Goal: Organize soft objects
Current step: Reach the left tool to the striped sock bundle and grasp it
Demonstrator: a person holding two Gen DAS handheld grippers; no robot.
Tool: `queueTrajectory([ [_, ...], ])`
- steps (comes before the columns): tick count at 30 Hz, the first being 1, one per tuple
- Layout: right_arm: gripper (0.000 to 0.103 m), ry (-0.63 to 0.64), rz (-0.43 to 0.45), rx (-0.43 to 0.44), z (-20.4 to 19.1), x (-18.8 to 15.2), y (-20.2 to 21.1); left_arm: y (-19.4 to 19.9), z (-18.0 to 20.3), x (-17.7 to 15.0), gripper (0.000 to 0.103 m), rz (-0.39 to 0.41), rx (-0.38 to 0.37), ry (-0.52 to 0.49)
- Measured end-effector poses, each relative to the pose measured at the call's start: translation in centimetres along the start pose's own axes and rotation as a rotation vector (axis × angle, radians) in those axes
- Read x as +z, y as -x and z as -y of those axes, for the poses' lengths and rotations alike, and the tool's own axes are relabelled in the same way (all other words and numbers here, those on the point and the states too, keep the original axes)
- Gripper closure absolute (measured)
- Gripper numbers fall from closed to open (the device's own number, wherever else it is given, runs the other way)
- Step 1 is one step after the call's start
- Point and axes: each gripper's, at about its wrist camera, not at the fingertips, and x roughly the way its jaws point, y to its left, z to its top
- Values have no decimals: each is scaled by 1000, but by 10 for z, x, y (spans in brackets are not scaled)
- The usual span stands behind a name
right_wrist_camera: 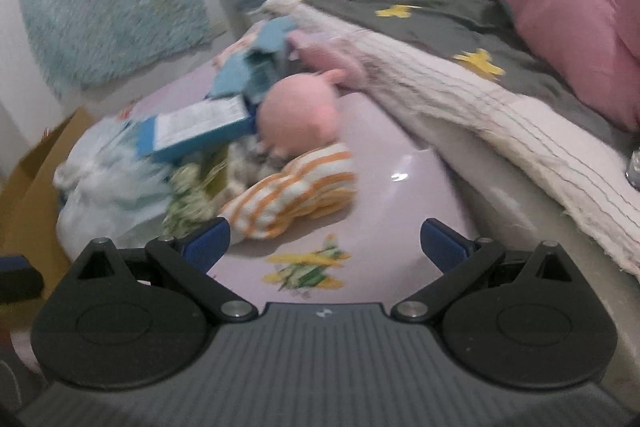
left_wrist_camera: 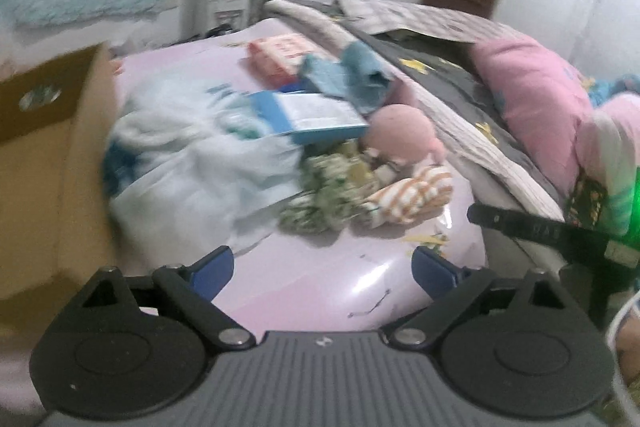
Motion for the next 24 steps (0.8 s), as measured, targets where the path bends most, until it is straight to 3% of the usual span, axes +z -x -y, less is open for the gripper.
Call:
queueTrajectory([
  [6,5,-83,15,38,34,11,-14,-43,43,19,13,-48,-65,-174],
  [9,14,-97,18,50,42,15,-20,-65,74,24,14,-37,-38,-306],
  [11,26,-102,14,49,45,17,-24,-79,91,26,19,-26,-40,-374],
  [14,32,-118,10,47,55,21,-31,-102,110,29,24,-31,-53,-453],
  [16,33,-131,10,48,60,24,-34,-117,120,30,32,-41,-43,-501],
  [21,34,-153,19,39,73,29,-37,-155,138,34,37,-93,-31,-592],
  [24,34,-166,22,38,80,31,-39,-173,148,33,41,-113,24,-641],
])
